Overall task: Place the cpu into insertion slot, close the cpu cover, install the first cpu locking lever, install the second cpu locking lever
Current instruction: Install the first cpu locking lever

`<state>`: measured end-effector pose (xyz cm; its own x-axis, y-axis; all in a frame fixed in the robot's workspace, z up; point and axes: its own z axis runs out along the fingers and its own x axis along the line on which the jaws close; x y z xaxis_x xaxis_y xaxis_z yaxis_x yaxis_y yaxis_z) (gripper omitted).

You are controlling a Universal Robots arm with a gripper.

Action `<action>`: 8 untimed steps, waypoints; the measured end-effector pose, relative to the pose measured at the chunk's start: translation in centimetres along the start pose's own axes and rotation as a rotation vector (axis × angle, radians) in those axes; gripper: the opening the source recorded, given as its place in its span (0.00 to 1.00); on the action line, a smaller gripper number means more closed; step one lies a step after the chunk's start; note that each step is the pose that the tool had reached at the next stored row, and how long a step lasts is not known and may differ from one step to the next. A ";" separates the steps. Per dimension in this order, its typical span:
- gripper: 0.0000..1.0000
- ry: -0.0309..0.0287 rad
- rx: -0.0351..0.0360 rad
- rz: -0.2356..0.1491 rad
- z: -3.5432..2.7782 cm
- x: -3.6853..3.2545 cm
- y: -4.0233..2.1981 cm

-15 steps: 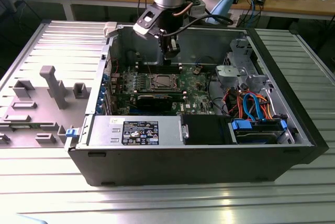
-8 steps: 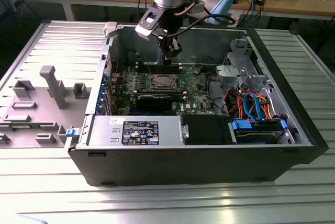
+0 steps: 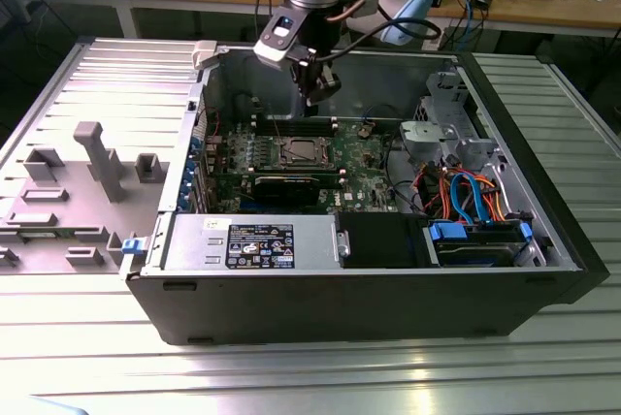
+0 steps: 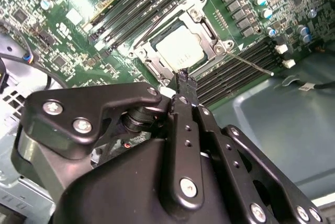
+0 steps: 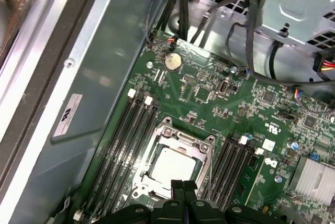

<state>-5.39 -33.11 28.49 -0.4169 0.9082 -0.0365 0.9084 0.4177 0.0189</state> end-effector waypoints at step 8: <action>0.11 0.0003 -0.0006 -0.012 0.00 0.00 0.00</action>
<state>-5.39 -33.11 28.49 -0.4278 0.9031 -0.0365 0.9033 0.4286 0.0190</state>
